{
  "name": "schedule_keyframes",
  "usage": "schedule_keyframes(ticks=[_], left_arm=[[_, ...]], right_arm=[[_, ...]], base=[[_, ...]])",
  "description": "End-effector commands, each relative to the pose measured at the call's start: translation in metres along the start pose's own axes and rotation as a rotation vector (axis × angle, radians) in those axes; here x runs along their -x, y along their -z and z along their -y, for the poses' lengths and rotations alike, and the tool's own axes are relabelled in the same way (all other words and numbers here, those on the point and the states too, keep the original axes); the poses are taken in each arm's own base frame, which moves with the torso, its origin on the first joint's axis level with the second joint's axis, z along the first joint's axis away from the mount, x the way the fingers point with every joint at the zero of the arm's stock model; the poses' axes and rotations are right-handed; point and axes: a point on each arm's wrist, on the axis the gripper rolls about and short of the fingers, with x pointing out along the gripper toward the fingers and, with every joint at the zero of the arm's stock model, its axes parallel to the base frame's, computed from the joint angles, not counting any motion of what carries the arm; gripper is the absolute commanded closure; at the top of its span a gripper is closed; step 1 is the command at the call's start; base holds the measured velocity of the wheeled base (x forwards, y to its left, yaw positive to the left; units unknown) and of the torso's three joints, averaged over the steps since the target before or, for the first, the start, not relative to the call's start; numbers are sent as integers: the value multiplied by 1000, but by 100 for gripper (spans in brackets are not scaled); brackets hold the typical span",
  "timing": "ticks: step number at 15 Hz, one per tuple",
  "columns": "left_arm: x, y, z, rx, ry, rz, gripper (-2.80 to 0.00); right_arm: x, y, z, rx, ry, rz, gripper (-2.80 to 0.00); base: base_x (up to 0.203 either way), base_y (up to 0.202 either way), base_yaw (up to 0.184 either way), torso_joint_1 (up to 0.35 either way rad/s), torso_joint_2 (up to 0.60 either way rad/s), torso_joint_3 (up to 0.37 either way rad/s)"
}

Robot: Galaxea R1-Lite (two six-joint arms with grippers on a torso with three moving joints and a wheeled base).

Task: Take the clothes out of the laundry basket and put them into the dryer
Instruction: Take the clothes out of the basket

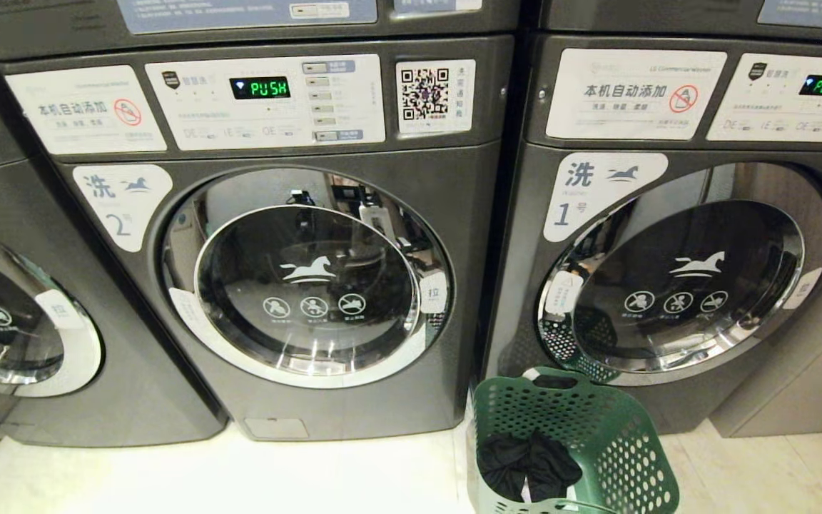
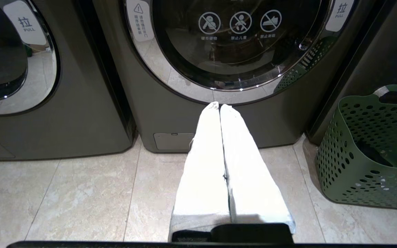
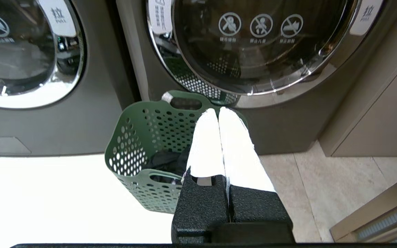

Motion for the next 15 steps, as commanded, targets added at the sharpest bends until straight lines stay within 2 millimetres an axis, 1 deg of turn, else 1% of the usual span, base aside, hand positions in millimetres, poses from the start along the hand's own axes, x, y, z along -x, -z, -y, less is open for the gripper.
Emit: schedule_keyframes(ticks=[1, 15], left_arm=[[0, 0, 0, 0, 0, 0, 0], [0, 0, 0, -1, 0, -1, 0]], right_arm=[[0, 0, 0, 0, 2, 1, 0], [0, 0, 0, 0, 0, 1, 0]], base=[[0, 0, 0, 2, -1, -206], [0, 0, 0, 3, 3, -198]])
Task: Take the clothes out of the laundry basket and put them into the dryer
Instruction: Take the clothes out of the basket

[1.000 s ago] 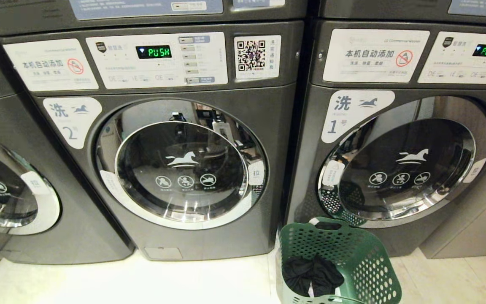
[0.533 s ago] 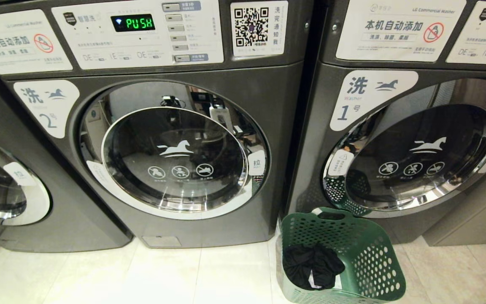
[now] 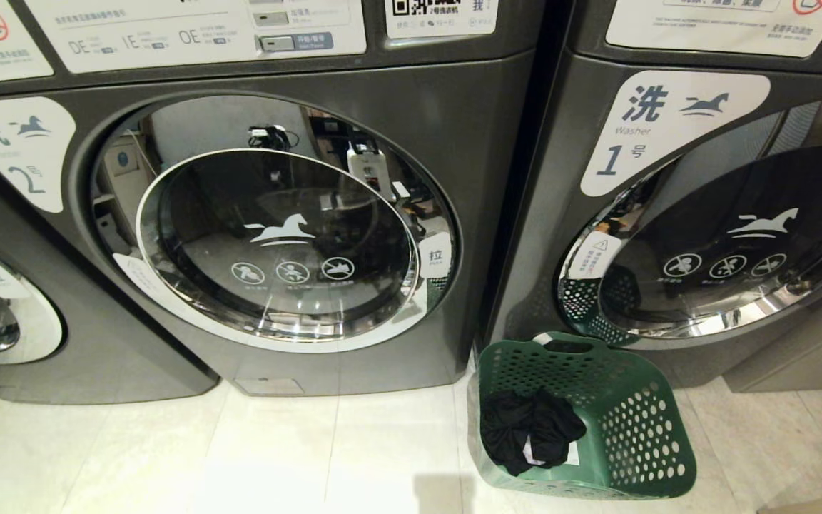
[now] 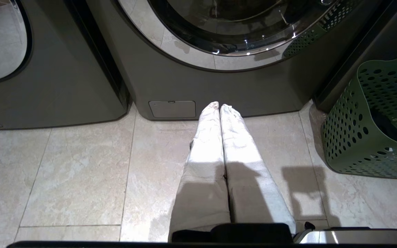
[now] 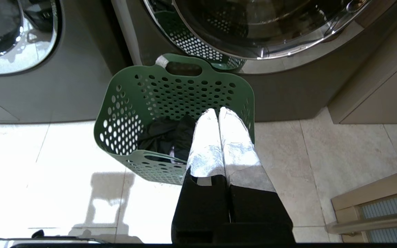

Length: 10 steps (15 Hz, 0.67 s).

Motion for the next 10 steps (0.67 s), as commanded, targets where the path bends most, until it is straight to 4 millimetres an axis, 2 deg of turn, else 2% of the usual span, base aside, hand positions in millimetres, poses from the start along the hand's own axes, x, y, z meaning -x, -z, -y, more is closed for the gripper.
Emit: schedule_keyframes(ticks=[1, 10], left_arm=[[0, 0, 0, 0, -2, 0, 0], [0, 0, 0, 2, -2, 0, 0]], right_arm=[[0, 0, 0, 0, 0, 1, 0], [0, 0, 0, 0, 1, 1, 0]], base=[[0, 0, 0, 3, 6, -193], [0, 0, 0, 2, 1, -199]])
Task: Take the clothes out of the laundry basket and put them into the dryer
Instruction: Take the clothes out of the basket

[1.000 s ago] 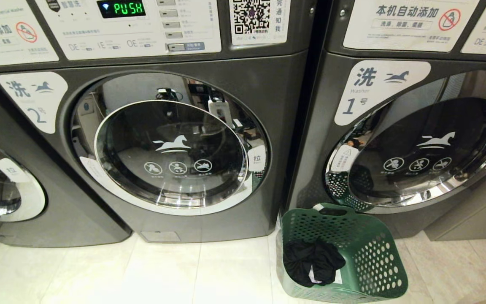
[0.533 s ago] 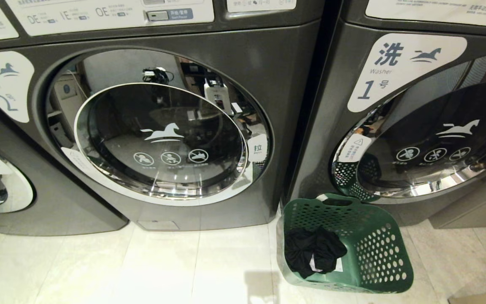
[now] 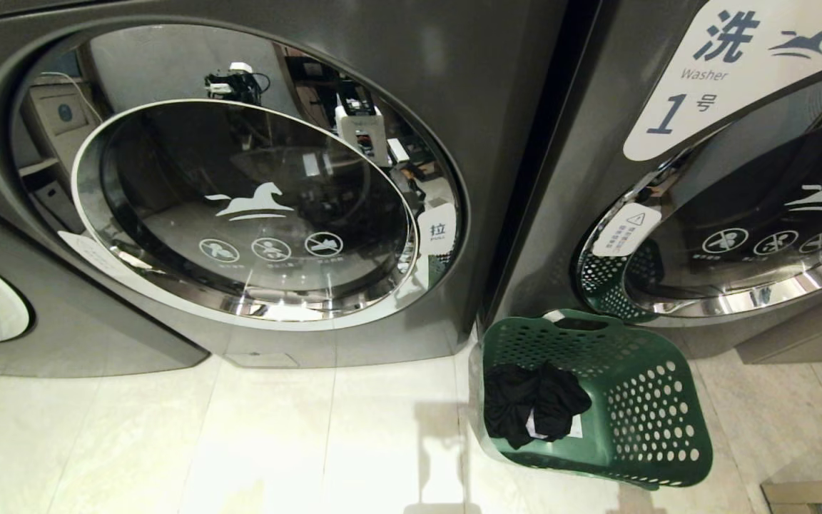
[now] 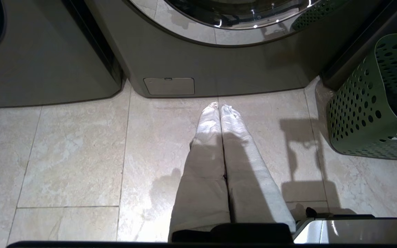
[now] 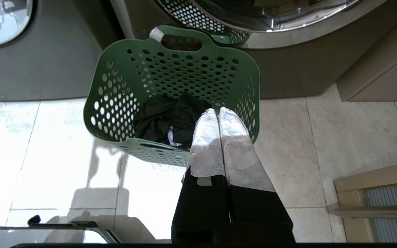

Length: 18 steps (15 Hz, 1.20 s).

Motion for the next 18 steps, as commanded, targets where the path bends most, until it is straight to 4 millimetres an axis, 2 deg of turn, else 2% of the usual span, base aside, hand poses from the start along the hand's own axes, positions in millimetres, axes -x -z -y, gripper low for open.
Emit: schedule_keyframes(ticks=[1, 14, 18], left_arm=[[0, 0, 0, 0, -1, 0, 0], [0, 0, 0, 8, -2, 0, 0], [0, 0, 0, 8, -3, 8, 0]], right_arm=[[0, 0, 0, 0, 0, 1, 0], [0, 0, 0, -1, 0, 1, 0], [0, 0, 0, -1, 0, 1, 0]], base=[[0, 0, 0, -2, -3, -193], [0, 0, 0, 1, 4, -195], [0, 0, 0, -13, 79, 15]])
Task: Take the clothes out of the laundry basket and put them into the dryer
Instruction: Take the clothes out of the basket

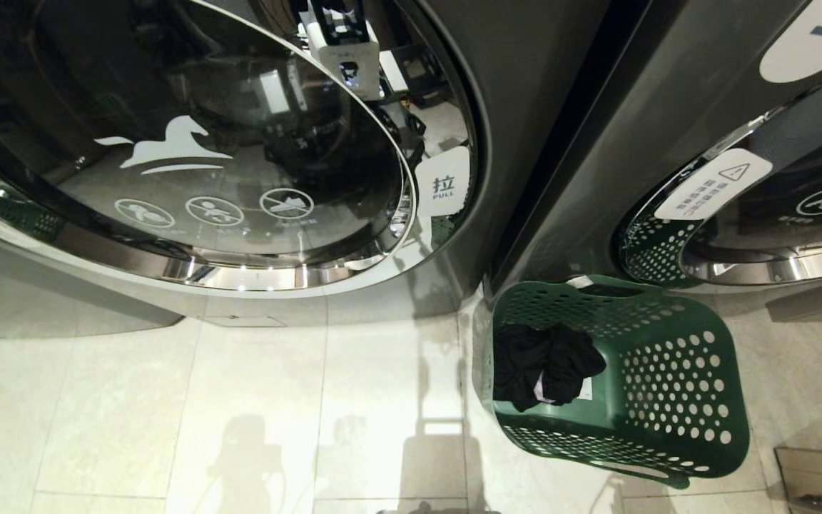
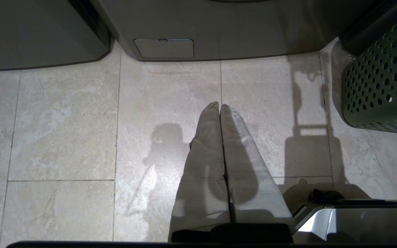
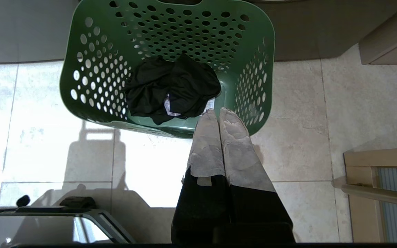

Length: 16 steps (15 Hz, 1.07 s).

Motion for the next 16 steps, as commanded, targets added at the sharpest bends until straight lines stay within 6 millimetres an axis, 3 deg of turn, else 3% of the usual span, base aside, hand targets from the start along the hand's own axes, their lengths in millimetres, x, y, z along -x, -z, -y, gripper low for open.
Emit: schedule_keyframes(ticks=[1, 7, 12, 14, 16], left_arm=[[0, 0, 0, 0, -1, 3, 0], [0, 0, 0, 0, -1, 3, 0], [0, 0, 0, 4, -1, 3, 0], [0, 0, 0, 4, -1, 3, 0], [0, 0, 0, 4, -1, 3, 0]], right_arm=[[0, 0, 0, 0, 0, 0, 0], [0, 0, 0, 1, 0, 0, 0], [0, 1, 0, 16, -1, -2, 0], [0, 1, 0, 112, -15, -44, 0], [5, -17, -1, 189, -36, -49, 0]], base=[[0, 0, 0, -42, 329, 272], [0, 0, 0, -13, 380, 364], [0, 0, 0, 1, 63, 66], [0, 0, 0, 0, 0, 0], [0, 0, 0, 0, 0, 0]])
